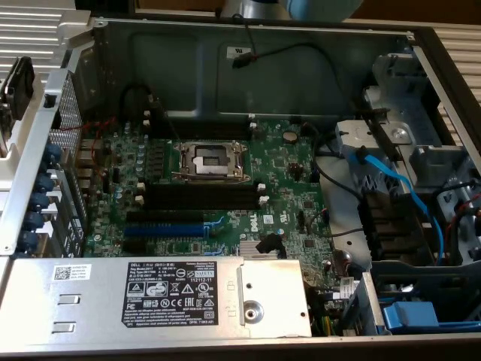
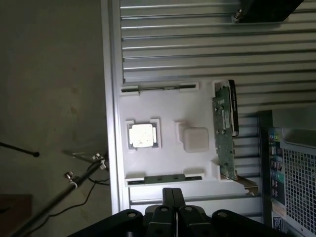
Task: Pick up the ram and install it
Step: 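Reach for the ram, then pick up the ram and move it above insertion slot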
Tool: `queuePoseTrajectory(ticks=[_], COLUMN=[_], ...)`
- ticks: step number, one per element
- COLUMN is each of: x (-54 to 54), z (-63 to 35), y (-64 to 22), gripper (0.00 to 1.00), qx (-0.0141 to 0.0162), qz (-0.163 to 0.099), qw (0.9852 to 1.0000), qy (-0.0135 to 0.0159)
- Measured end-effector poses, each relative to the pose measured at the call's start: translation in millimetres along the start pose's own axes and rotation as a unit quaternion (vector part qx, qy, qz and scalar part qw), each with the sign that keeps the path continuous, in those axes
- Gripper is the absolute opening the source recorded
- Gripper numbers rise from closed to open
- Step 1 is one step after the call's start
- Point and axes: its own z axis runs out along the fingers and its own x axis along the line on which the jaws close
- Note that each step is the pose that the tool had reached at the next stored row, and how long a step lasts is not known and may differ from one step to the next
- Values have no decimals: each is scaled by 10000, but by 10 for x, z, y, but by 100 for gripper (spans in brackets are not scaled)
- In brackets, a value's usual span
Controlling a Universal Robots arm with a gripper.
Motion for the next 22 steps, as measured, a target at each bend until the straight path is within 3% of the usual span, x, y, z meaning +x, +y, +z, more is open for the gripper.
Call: queuePoseTrajectory(ticks=[4, 20, 22], x=[105, 105, 108], z=[-2, -2, -3], y=[9, 9, 16], gripper=[10, 10, 10], qx=[0, 1, 31], qz=[0, 0, -46], qw=[10000, 10000, 10000], qy=[2, 2, 1])
